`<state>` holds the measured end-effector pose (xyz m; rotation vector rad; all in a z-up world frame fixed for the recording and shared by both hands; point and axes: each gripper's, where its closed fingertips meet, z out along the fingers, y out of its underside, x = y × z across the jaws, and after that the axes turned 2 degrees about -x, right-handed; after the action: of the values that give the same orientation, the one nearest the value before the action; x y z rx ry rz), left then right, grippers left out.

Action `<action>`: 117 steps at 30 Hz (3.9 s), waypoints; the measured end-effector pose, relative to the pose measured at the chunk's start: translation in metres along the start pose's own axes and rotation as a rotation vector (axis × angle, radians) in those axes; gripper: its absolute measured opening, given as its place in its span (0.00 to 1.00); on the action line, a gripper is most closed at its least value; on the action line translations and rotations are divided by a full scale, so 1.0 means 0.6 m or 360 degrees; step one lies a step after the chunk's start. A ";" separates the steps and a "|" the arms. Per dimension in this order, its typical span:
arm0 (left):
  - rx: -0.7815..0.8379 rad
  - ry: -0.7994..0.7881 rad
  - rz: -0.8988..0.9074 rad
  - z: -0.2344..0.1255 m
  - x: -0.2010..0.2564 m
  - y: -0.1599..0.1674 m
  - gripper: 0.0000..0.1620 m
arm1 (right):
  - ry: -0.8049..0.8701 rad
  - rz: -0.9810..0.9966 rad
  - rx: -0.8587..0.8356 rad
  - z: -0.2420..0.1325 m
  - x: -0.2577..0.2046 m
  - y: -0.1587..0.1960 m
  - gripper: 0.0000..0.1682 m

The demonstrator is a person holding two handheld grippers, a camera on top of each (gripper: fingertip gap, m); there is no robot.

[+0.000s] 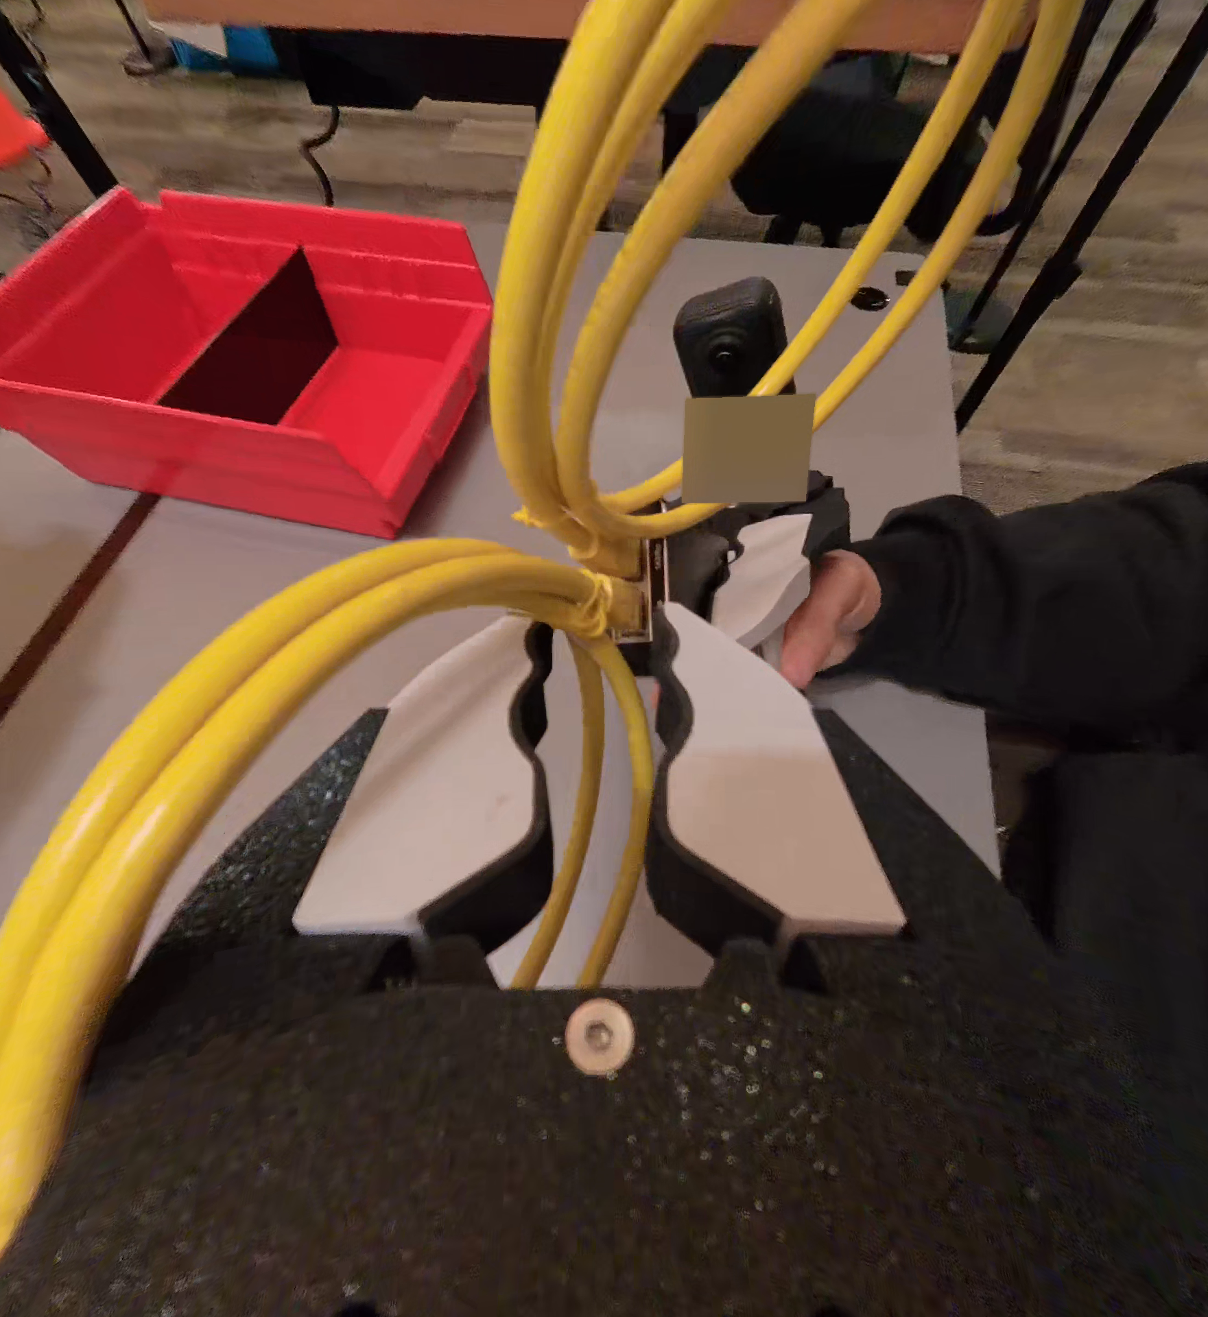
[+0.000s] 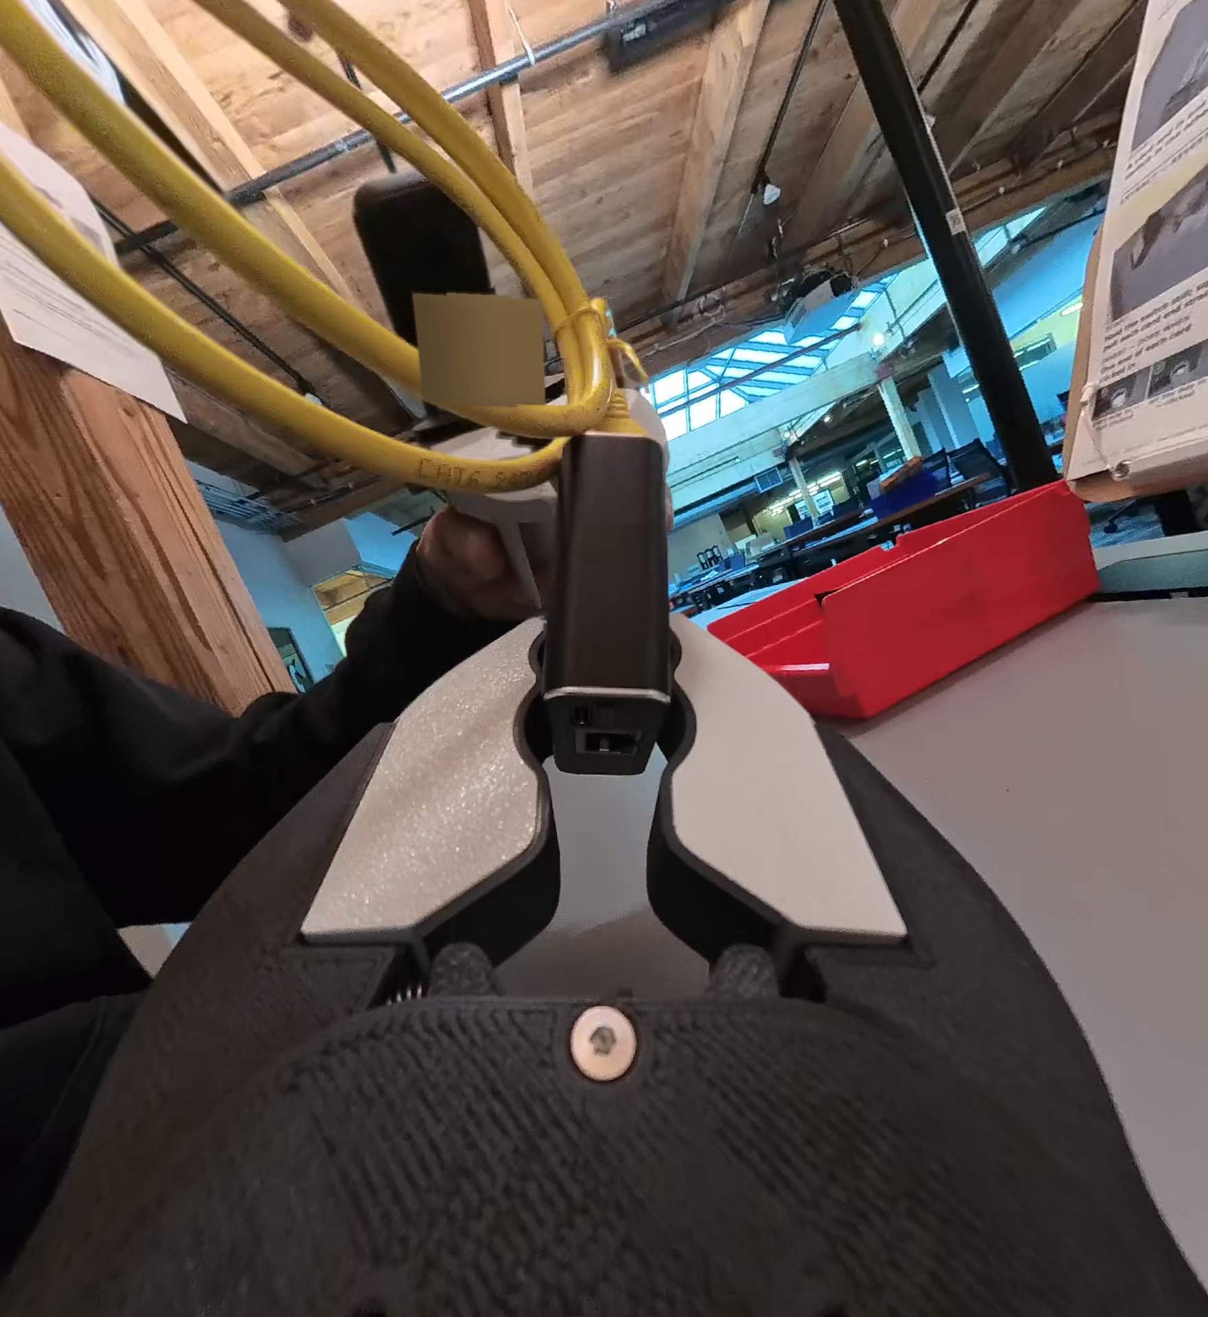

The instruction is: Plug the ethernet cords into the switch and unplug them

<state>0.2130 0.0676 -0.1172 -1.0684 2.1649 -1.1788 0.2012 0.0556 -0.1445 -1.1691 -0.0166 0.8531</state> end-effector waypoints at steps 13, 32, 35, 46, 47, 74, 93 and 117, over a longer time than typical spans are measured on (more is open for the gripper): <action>0.0330 0.0091 -0.0447 -0.017 -0.014 -0.037 0.12 | -0.0047 -0.0016 0.0048 -0.003 -0.007 -0.010 0.16; 0.0072 0.0102 -0.0446 0.002 -0.007 -0.027 0.08 | -0.0054 0.0025 -0.0053 -0.006 -0.002 0.006 0.16; 0.0029 0.0179 -0.0514 0.001 -0.003 -0.021 0.08 | -0.0079 0.0013 -0.0063 -0.003 -0.007 0.011 0.16; 0.0056 0.0134 -0.0565 0.005 -0.008 -0.021 0.08 | -0.0108 0.0137 0.0029 0.004 -0.006 0.011 0.16; 0.0087 0.0141 -0.0572 0.006 -0.008 -0.025 0.08 | -0.0119 0.0150 0.0054 0.004 -0.008 0.007 0.16; -0.0189 0.0179 -0.0342 -0.003 0.003 -0.013 0.09 | -0.0122 0.0114 -0.0024 0.009 -0.013 0.015 0.16; 0.0015 0.0346 -0.0409 -0.004 0.010 -0.029 0.09 | -0.0122 0.0054 -0.0133 0.014 -0.022 0.018 0.16; -0.0283 0.0358 -0.0170 -0.012 0.038 -0.022 0.08 | 0.0065 -0.0464 -0.0506 0.015 -0.023 0.042 0.15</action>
<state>0.1998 0.0482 -0.1030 -1.1878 2.4514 -1.2227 0.1731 0.0580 -0.1554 -1.4400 -0.2914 0.5799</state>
